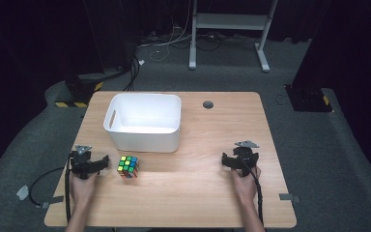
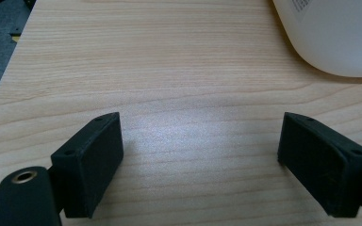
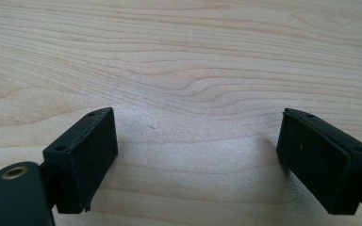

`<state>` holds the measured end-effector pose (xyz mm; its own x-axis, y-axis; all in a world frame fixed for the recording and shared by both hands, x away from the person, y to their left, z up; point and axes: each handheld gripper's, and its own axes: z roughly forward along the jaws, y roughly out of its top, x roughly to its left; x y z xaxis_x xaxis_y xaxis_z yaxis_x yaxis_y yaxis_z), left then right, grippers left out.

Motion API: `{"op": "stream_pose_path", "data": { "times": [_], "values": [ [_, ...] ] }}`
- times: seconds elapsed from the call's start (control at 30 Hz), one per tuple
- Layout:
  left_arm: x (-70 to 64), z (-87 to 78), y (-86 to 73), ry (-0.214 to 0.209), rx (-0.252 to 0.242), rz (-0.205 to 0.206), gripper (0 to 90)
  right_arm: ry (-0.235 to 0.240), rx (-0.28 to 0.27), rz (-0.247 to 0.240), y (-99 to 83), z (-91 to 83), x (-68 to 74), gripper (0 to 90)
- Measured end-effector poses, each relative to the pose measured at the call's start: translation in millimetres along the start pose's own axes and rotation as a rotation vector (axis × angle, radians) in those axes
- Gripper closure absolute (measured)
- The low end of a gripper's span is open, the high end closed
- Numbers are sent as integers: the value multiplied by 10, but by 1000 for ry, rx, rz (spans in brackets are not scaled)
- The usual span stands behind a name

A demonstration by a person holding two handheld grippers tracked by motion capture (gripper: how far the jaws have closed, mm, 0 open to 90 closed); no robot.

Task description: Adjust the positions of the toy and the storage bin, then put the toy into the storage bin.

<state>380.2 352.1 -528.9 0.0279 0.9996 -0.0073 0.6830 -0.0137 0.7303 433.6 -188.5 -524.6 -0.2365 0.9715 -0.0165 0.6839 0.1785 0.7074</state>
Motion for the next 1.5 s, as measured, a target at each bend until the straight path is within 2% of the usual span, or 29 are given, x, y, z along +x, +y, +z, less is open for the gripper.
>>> {"op": "stream_pose_path", "data": {
  "times": [0.13,0.23,0.3,0.37,0.43,0.5,0.87,0.97,1.33,1.5],
  "values": [
    [0,-2,4,-2,5,0,148,0,-2,-3,-1,-1,0,136],
    [9,-13,15,-10,21,15,148,0,-3,-4,-2,-3,2,139],
    [22,-26,18,-22,30,9,148,0,-4,-4,-3,-3,3,140],
    [29,-45,12,-34,28,-14,145,0,-4,-4,-3,-3,2,140],
    [28,-56,11,-42,25,-21,141,0,-4,-4,-3,-3,2,140],
    [22,-120,3,-62,-1,-23,141,0,-4,-4,-3,-3,3,141],
    [69,-316,-31,-101,-56,-28,138,0,-5,-3,-4,-5,6,145],
    [92,-363,-49,-118,-55,-30,138,-1,-5,-2,-5,-6,8,147],
    [98,-434,-124,-130,-51,-34,137,1,-6,-7,-3,-4,8,148],
    [85,-485,-111,-134,-60,-20,137,0,-6,-7,-3,-4,8,148]
  ]
}}
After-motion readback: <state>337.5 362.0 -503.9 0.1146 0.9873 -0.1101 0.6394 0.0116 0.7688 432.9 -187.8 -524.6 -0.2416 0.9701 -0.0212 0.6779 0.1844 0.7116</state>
